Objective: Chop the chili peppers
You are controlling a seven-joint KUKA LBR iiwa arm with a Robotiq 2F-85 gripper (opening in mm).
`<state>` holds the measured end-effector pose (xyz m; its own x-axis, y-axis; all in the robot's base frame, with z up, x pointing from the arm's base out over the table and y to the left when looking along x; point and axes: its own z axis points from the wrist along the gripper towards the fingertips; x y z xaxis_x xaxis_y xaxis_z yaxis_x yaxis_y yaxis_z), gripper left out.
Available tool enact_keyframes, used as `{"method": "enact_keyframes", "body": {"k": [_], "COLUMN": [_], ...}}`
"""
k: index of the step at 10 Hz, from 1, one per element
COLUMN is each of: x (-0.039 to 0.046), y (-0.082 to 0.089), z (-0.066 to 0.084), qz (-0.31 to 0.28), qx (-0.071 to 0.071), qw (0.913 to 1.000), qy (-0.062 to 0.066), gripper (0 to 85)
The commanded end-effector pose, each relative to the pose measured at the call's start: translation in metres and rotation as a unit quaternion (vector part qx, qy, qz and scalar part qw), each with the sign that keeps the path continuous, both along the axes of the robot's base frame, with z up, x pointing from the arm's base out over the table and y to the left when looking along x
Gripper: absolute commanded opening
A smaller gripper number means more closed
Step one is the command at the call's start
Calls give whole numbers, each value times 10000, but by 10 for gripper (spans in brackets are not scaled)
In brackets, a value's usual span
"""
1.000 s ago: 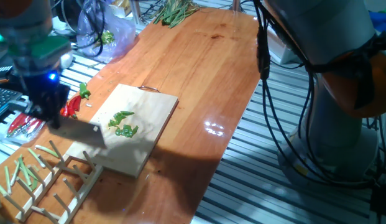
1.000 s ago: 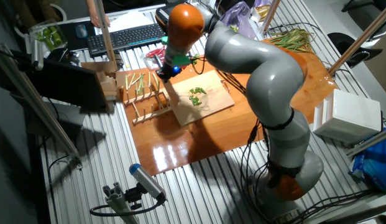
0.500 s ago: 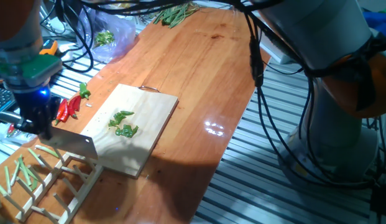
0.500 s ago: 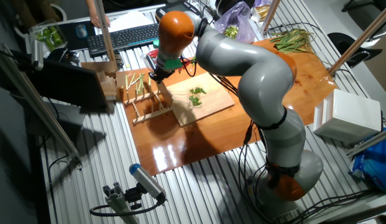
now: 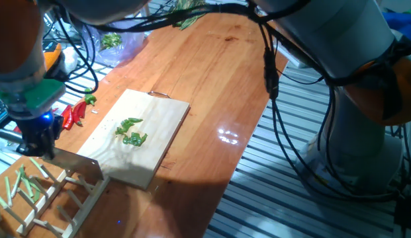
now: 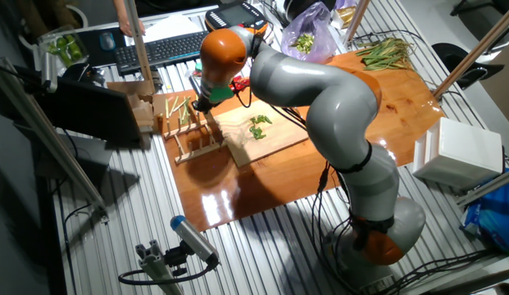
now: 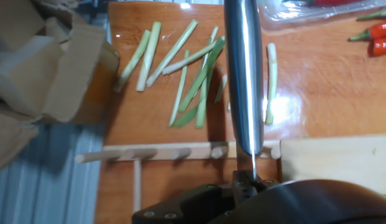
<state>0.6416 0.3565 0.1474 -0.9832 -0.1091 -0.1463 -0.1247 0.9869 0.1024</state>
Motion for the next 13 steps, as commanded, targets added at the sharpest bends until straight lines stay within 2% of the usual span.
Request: {"method": "enact_keyframes", "body": {"k": [1, 3, 4, 5, 6, 8, 10, 13], "x": [21, 53, 35, 5, -46, -133, -167, -121], "y": [-6, -43, -61, -77, -91, -49, -36, -35], "z": [-36, -249, -365, -428, -459, -496, -495, -596], "qz": [15, 114, 93, 65, -17, -157, -185, -249], "qx": [-4, -43, -163, -249, -244, -411, -440, -432], "qw": [10000, 9998, 9997, 9997, 9997, 9990, 9985, 9985], "qy": [-17, -152, -149, -60, 48, 127, 267, 225], "gripper": [0, 0, 0, 0, 0, 0, 0, 0]}}
